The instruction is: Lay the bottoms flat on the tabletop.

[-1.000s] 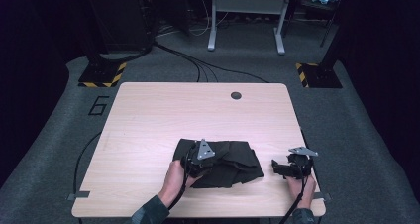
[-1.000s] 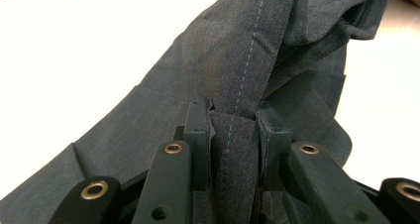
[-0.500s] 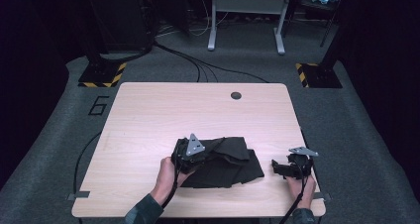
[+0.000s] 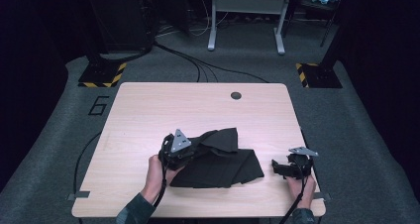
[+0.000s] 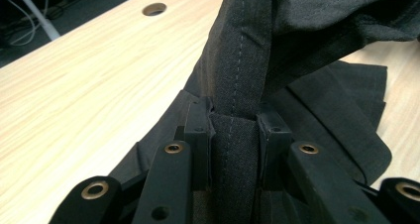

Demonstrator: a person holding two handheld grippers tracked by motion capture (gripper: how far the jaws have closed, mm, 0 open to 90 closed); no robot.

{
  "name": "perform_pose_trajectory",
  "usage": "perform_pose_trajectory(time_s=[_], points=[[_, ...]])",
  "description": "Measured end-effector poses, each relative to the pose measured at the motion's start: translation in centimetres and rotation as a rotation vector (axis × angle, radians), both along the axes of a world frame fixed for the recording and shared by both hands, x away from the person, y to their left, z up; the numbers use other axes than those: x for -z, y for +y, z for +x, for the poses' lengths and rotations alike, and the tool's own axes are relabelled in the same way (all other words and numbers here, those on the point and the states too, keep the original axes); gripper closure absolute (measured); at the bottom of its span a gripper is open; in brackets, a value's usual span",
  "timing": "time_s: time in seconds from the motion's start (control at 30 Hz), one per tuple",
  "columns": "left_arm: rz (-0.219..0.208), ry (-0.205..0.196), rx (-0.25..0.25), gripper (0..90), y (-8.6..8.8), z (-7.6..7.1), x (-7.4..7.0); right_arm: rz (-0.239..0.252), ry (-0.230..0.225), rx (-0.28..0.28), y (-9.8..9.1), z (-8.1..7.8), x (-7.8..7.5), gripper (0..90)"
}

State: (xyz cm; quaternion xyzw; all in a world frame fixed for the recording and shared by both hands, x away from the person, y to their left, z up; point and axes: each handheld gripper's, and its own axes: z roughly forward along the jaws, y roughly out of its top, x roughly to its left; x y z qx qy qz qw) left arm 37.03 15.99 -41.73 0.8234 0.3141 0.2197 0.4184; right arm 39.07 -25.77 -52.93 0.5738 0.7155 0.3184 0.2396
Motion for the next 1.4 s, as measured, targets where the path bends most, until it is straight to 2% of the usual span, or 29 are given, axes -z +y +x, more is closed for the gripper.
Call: perform_pose_trajectory(time_s=[0.43,0.87,0.9,1.03,1.13,1.4], points=[[-0.044,-0.053,-0.092,72.5,3.6,-0.8,-0.6,-0.002,-0.001,0.002,0.0,0.0,0.0,4.6],[-0.066,-0.057,-0.168,72.3,7.0,-1.0,-0.7,-0.007,0.0,0.002,0.1,0.0,0.0,4.7],[-0.068,-0.068,-0.18,72.3,7.3,-1.0,-0.6,-0.008,0.001,0.002,0.1,0.0,0.0,4.7],[-0.068,-0.061,-0.206,72.1,8.4,-1.2,-0.4,-0.009,0.002,0.002,0.1,0.0,0.0,4.7],[-0.084,-0.065,-0.241,72.2,9.3,-1.4,-0.1,-0.009,0.002,0.003,0.1,0.0,0.0,4.7],[-0.109,-0.028,-0.325,71.7,12.5,-1.9,1.2,-0.011,0.002,0.004,0.1,0.0,0.0,4.7]])
